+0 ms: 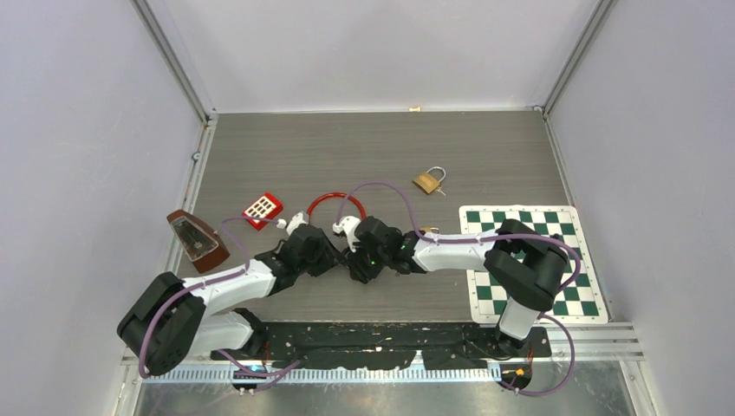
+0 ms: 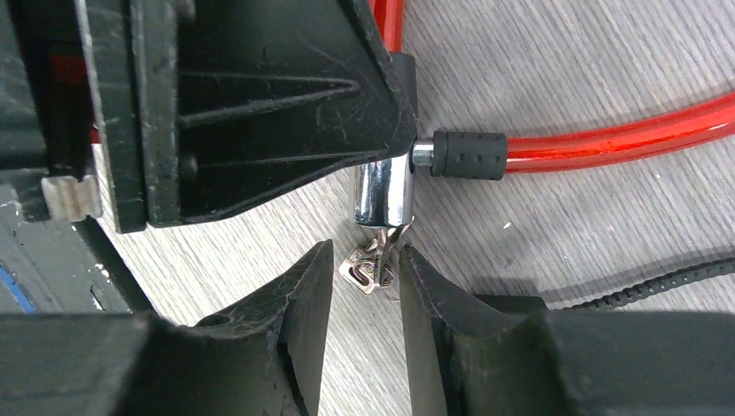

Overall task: Lock with the key
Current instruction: Lock the lock.

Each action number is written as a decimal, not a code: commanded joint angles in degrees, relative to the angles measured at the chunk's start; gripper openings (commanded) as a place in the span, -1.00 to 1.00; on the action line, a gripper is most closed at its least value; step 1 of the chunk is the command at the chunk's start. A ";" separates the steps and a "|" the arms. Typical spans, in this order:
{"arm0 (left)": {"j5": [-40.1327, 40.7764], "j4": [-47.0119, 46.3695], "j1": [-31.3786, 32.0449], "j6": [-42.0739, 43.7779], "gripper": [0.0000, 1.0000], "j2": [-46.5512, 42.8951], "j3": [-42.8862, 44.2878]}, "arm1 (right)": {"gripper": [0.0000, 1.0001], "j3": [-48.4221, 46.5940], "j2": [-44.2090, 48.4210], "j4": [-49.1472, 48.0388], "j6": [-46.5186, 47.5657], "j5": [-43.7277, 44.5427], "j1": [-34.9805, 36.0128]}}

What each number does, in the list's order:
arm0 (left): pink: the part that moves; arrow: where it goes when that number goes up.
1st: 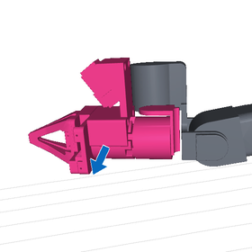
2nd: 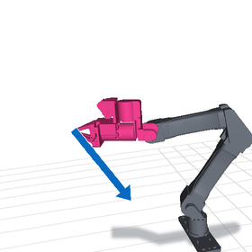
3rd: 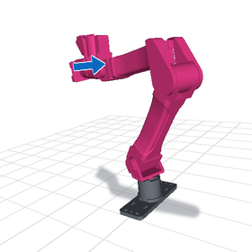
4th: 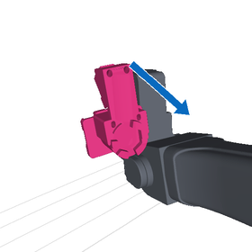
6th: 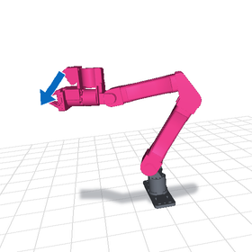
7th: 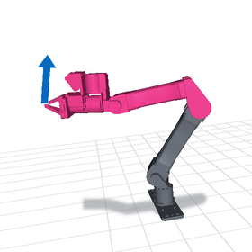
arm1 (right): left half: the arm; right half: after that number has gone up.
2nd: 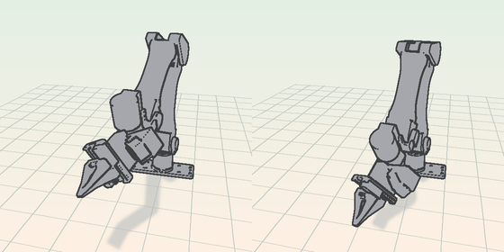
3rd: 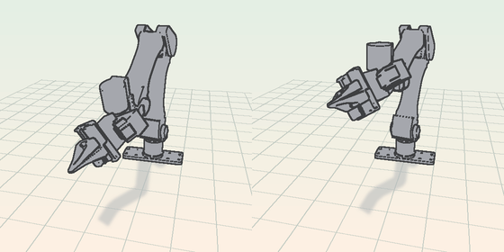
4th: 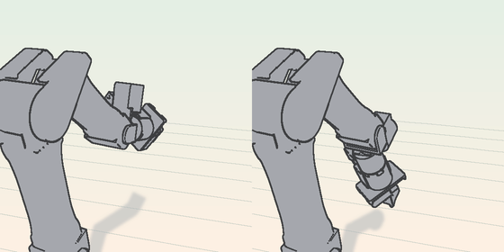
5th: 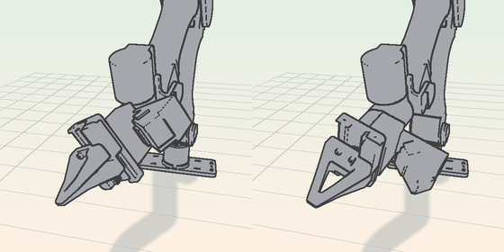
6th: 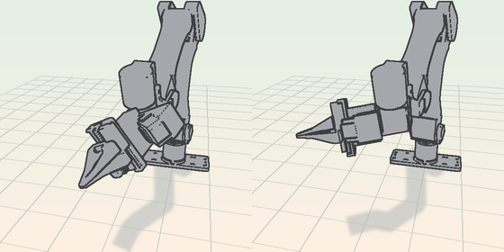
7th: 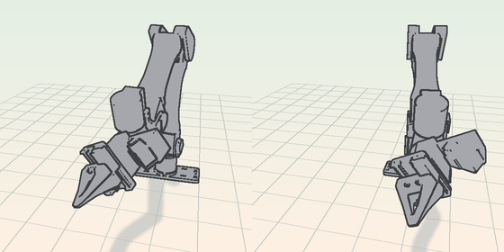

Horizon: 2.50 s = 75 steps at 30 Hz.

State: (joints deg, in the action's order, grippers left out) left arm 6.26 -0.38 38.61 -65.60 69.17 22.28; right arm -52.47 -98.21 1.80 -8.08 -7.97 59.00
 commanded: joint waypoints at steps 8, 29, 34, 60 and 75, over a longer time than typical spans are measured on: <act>2.66 4.24 -0.17 0.61 -0.12 0.47 -0.32 | 0.07 -4.64 4.89 0.65 -17.54 1.79 -4.47; 1.83 -1.54 -0.21 -2.91 -0.05 1.23 -2.77 | -0.14 -34.92 -18.27 40.03 -42.15 18.91 -6.53; 2.21 -1.94 -0.27 -3.13 -0.05 0.67 -3.33 | -0.17 -36.20 -20.56 40.01 -42.56 18.05 -6.53; 6.49 -14.91 -0.29 -6.84 0.14 1.47 -10.50 | -0.90 -30.99 -13.96 31.94 -53.51 -0.48 -8.45; 7.65 -32.99 -0.29 -5.39 -0.15 2.49 -14.11 | -0.90 -25.77 -8.96 26.05 -65.18 -4.81 -9.21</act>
State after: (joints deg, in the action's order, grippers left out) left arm 11.88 -31.05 38.50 -73.08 72.07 9.45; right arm -77.95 -111.72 31.53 -69.80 -10.17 49.39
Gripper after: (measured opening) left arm 0.440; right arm 0.144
